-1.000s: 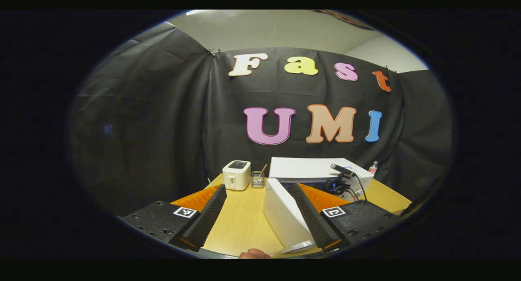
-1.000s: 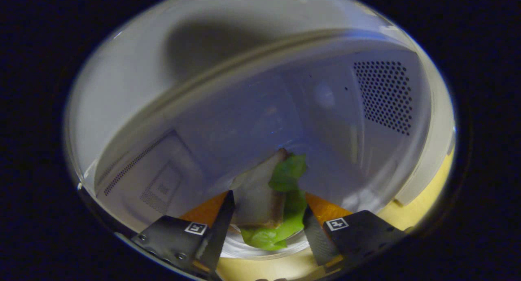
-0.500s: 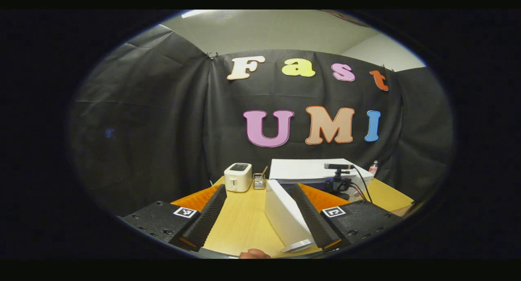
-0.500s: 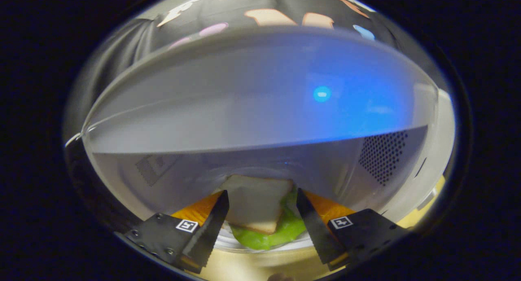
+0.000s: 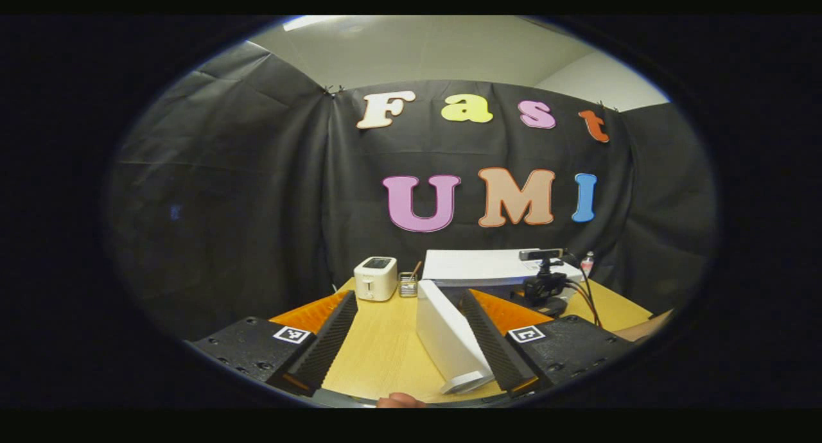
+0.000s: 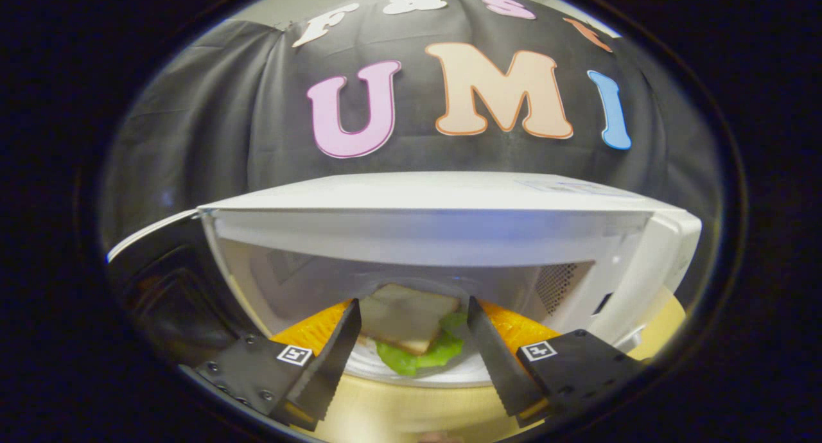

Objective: Open the microwave oven with the left hand, put the food in, and close the microwave oven.

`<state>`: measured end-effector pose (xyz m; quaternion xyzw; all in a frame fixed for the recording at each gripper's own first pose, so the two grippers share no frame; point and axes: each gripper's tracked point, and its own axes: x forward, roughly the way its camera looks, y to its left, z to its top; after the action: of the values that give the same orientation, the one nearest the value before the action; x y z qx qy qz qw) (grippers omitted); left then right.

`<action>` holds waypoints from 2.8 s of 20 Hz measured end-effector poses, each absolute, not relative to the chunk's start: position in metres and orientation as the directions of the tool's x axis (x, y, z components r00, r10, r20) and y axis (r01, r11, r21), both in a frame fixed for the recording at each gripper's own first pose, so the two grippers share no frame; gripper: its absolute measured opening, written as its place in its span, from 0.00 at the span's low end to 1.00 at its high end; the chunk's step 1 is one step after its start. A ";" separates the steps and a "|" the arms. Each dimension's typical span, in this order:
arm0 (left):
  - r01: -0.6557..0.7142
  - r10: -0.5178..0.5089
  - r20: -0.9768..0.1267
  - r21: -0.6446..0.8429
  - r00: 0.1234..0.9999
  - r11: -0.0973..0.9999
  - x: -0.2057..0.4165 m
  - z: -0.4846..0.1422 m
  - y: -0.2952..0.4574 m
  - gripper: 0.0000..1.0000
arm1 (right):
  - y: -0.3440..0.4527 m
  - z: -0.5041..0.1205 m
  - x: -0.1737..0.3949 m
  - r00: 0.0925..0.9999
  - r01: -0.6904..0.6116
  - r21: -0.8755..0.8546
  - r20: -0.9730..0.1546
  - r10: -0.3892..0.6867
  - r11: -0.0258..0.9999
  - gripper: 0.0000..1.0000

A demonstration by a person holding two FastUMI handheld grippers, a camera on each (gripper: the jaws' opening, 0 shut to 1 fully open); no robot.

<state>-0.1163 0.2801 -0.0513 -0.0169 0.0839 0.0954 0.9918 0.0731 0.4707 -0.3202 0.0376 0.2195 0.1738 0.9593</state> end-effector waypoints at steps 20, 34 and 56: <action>-0.231 0.231 -0.297 0.035 0.927 0.972 -0.134 -0.147 0.290 0.89 | 0.343 -0.129 0.015 0.899 -0.402 0.075 -0.158 0.409 0.912 0.96; -0.107 0.106 -0.434 0.022 0.895 0.994 -0.141 -0.230 0.239 0.11 | 0.289 -0.077 0.035 0.933 -0.350 0.049 -0.068 0.352 0.936 0.96; 0.116 -0.091 -0.479 0.023 0.873 0.993 -0.080 -0.259 0.127 0.00 | 0.224 -0.067 0.048 0.960 -0.270 0.036 -0.073 0.272 0.962 0.96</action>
<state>-0.0795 0.1273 -0.2587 0.0257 0.2462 -0.0535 0.9674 0.0476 0.2244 -0.0668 0.0129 0.0388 0.1368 0.9898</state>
